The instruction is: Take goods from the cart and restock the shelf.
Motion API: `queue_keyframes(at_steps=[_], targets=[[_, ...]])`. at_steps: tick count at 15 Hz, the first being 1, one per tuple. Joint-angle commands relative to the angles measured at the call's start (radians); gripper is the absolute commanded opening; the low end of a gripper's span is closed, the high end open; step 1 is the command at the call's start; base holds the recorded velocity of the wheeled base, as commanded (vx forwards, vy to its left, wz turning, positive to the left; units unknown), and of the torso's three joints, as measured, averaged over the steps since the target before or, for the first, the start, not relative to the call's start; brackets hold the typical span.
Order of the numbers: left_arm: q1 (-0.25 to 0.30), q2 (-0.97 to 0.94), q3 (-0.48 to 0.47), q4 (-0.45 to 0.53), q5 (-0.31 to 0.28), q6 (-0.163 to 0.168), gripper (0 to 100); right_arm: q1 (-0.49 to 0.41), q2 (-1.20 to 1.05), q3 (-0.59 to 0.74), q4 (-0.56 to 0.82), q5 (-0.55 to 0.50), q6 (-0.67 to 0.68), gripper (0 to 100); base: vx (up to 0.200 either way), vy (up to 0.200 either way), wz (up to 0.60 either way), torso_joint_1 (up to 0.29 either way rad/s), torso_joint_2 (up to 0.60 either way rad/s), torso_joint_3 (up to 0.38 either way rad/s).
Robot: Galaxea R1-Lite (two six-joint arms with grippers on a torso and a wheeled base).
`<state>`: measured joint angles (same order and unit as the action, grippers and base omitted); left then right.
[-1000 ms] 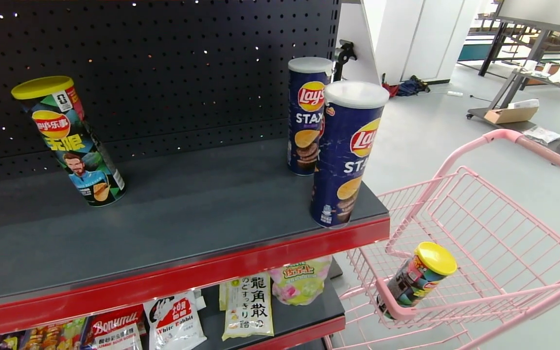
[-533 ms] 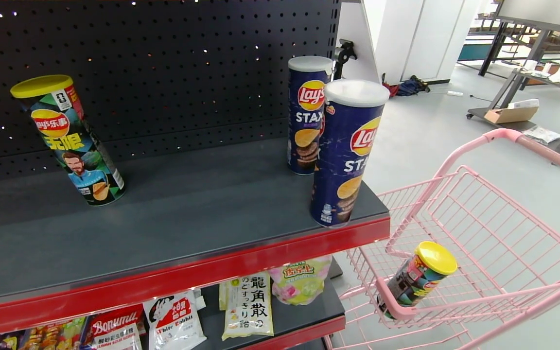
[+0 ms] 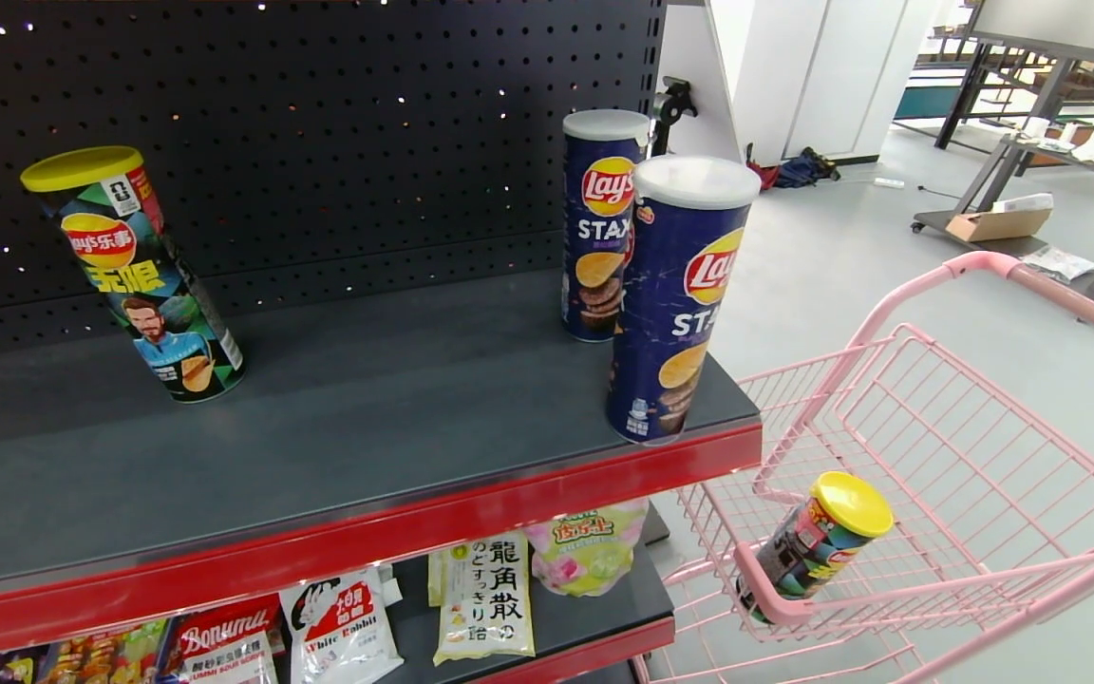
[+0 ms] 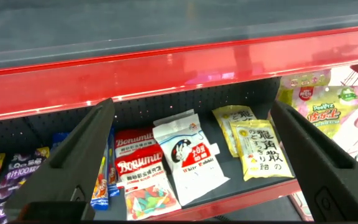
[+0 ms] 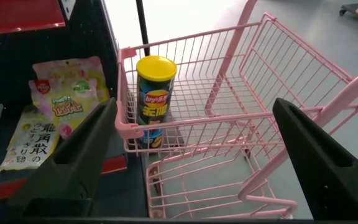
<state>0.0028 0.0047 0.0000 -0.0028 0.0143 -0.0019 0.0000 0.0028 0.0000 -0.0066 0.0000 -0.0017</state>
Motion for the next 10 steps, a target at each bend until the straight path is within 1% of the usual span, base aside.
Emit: queue_keyframes(at_steps=[1,3,4,5,6,7,8,9,10], targets=[[0.0,0.0,0.0,0.0,0.0,-0.001,100,0.0,-0.003,0.0,0.0,0.0,-0.003,100,0.0,0.0,0.0,0.0,0.0,0.0],[0.0,0.0,0.0,0.0,0.001,-0.001,100,-0.002,-0.003,0.0,-0.003,0.0,-0.001,100,0.0,0.0,0.0,0.0,0.0,0.0],[0.0,0.0,0.0,0.0,0.001,-0.001,100,0.011,0.115,-0.137,-0.015,0.002,0.042,100,0.0,0.0,0.0,0.0,0.0,0.0],[0.0,0.0,0.0,0.0,0.001,-0.001,100,0.015,0.353,-0.353,-0.018,-0.002,0.169,100,0.0,0.0,0.0,0.0,0.0,0.0],[0.0,0.0,0.0,0.0,0.001,-0.001,100,0.012,0.531,-0.563,-0.006,0.005,0.308,100,0.0,0.0,0.0,0.0,0.0,0.0],[0.0,0.0,0.0,0.0,0.0,-0.001,100,0.032,0.727,-0.678,-0.013,0.026,0.336,100,0.0,0.0,0.0,0.0,0.0,0.0],[0.0,0.0,0.0,0.0,0.001,-0.001,100,0.034,0.778,-0.601,-0.03,0.031,0.318,100,0.0,0.0,0.0,0.0,0.0,0.0],[0.0,0.0,0.0,0.0,0.001,-0.001,100,0.043,0.816,-0.483,-0.072,0.04,0.296,100,0.0,0.0,0.0,0.0,0.0,0.0],[0.0,0.0,0.0,0.0,0.001,-0.001,100,0.064,0.907,-0.374,-0.197,0.041,0.299,100,0.0,0.0,0.0,0.0,0.0,0.0]])
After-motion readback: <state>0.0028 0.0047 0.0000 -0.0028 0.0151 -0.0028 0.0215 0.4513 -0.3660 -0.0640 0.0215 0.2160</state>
